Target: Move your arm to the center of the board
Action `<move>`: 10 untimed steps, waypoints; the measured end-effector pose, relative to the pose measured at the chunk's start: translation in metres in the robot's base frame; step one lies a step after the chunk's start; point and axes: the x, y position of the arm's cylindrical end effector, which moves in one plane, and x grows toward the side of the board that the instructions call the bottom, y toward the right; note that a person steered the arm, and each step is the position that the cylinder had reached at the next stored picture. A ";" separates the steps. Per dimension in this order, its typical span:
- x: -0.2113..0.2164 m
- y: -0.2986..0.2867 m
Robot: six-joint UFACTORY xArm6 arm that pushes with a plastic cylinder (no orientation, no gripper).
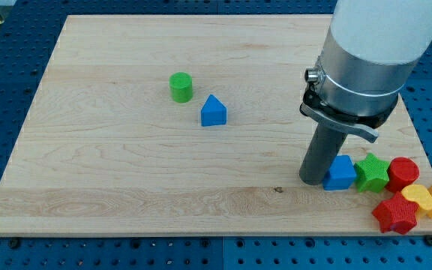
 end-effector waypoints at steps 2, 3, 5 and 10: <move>0.000 -0.005; 0.000 -0.023; 0.000 -0.070; -0.060 -0.165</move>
